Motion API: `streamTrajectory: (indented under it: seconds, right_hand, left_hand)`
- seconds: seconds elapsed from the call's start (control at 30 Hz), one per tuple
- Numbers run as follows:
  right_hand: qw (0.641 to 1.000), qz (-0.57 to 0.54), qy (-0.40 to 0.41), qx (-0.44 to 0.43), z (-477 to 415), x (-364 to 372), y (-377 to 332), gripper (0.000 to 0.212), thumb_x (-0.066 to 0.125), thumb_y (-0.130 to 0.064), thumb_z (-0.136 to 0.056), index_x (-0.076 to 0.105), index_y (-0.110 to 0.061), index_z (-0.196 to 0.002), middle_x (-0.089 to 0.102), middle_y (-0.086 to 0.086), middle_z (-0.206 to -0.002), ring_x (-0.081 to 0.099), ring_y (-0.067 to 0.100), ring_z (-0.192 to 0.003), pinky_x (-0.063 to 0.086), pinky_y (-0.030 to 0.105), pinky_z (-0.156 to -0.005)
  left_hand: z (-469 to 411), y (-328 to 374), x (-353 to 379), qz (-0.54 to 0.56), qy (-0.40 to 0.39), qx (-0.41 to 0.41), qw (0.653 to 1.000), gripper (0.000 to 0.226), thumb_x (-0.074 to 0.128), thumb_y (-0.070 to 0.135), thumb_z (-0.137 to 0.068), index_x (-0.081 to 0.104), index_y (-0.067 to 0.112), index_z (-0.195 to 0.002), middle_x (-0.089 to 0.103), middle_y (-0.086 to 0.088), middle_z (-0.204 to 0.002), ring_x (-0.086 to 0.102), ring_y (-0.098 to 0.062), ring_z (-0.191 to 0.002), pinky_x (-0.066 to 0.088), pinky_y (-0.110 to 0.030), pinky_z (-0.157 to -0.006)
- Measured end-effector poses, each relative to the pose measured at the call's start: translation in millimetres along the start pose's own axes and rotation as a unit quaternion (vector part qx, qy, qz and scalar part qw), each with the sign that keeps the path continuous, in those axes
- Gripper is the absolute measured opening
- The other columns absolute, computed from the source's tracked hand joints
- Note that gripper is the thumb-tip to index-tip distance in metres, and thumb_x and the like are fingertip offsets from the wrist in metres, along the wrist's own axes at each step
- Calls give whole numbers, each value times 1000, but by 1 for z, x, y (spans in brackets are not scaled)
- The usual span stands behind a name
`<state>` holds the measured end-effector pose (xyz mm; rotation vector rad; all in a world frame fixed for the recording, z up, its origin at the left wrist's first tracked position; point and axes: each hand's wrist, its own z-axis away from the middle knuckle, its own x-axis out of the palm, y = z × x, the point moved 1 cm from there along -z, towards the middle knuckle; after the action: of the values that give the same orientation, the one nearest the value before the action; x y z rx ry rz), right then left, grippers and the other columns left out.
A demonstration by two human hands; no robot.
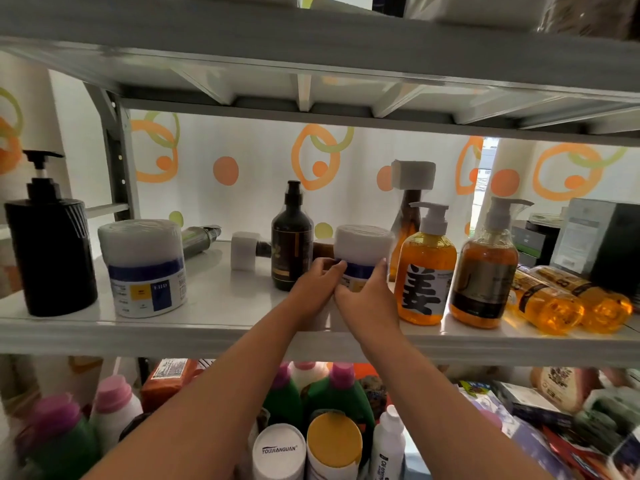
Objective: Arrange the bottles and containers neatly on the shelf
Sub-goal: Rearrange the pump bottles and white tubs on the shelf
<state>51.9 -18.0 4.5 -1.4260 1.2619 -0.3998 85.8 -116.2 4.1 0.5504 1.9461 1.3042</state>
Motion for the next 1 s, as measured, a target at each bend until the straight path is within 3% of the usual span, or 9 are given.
streamTrajectory:
  seconds: [0.13, 0.23, 0.33, 0.47, 0.6, 0.87, 1.0]
  right_hand:
    - [999, -49, -8, 11, 15, -9, -5, 80, 66, -17, -81, 18, -18, -144, 49, 4, -129, 52, 21, -114, 49, 34, -93]
    - [997, -53, -1, 47, 14, -10, 1, 77, 71, -15, -74, 27, -17, -138, 43, 10, -134, 50, 27, -118, 49, 39, -96]
    - [998, -17, -10, 64, 12, -7, 7, 72, 68, -12, -75, 31, -17, -137, 42, 11, -134, 49, 29, -119, 49, 41, -97]
    - [998, -12, -18, 64, 8, -8, 10, 45, 63, -10, -79, 48, -14, -122, 62, 10, -111, 60, 26, -103, 52, 35, -82]
    - [995, -48, -17, 88, 8, -12, 7, 53, 64, -8, -80, 42, -14, -127, 58, 9, -120, 57, 26, -109, 51, 39, -92]
    - [995, -81, -6, 65, 20, -7, 9, 52, 64, -14, -84, 38, -17, -129, 55, 6, -129, 55, 23, -113, 50, 37, -94]
    - [994, -94, 19, 45, 30, -1, 3, 51, 64, -16, -85, 40, -19, -129, 56, 4, -129, 56, 23, -114, 48, 36, -93]
  left_hand:
    - [12, -2, -9, -21, -10, 28, 999, 55, 58, 44, -87, 42, 19, -133, 59, -3, -123, 56, -20, -114, 45, -43, -100]
    - [17, -2, -10, -96, -28, 35, 994, 68, 71, 35, -78, 41, 19, -136, 57, -1, -126, 53, -17, -118, 45, -38, -101]
    - [23, 3, -5, -94, -26, 28, 995, 69, 72, 20, -79, 35, 19, -137, 52, 4, -124, 48, -11, -116, 40, -32, -99]
    - [25, 2, 2, -92, 11, 31, 995, 70, 68, 19, -82, 29, 18, -140, 50, -4, -137, 48, -21, -125, 40, -36, -102]
    - [27, -2, 3, -103, 38, 49, 993, 66, 69, 21, -82, 33, 17, -138, 53, -6, -134, 51, -21, -123, 41, -32, -98]
    - [40, -7, -9, -120, 92, 104, 983, 68, 73, 29, -78, 38, 21, -136, 56, 0, -132, 52, -6, -110, 38, -19, -85]
    - [50, -11, -20, -140, 132, 133, 972, 73, 74, 40, -74, 39, 23, -136, 59, 0, -128, 57, -11, -110, 41, -19, -84]
